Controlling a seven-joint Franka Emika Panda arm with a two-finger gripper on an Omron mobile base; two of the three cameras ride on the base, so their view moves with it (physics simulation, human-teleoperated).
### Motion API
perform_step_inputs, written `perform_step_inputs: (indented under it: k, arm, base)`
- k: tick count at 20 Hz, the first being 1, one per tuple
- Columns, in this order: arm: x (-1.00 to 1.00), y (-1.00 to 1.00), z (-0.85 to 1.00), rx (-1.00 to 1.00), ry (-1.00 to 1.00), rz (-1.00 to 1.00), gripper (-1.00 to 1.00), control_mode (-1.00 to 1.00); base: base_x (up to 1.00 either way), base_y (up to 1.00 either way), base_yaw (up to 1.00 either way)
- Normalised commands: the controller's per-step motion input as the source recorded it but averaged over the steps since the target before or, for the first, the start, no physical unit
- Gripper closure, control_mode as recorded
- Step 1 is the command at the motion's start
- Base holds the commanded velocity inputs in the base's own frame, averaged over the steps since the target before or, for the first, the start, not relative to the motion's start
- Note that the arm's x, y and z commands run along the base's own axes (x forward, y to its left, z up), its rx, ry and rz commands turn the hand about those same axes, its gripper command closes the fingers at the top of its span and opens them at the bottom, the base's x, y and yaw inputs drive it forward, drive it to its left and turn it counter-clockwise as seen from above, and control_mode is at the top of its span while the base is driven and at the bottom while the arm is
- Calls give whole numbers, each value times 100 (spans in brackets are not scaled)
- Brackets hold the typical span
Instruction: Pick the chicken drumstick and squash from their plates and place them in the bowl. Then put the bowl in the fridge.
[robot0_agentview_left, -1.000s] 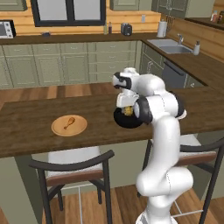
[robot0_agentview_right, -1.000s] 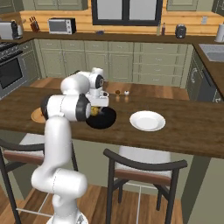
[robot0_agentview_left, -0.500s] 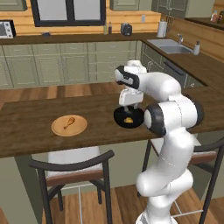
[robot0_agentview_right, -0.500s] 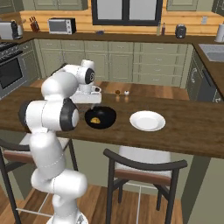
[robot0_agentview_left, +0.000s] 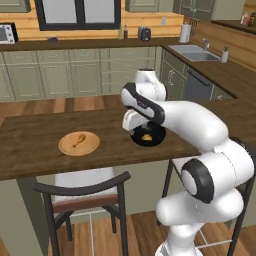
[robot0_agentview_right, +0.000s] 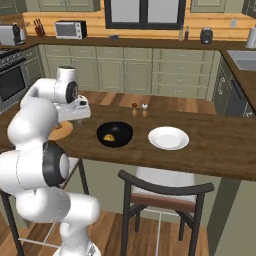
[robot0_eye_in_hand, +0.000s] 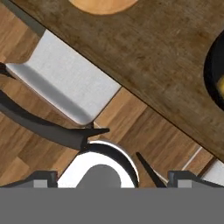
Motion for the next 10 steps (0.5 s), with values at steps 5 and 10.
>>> perform_step_inputs:
  k: [5, 10]
  arm:
    - [-20, 100, 16, 0, -12, -1, -100, -100]
    - [-1, 100, 1, 0, -7, -1, -100, -100]
  base:
    - [0, 0, 0]
    - [0, 0, 0]
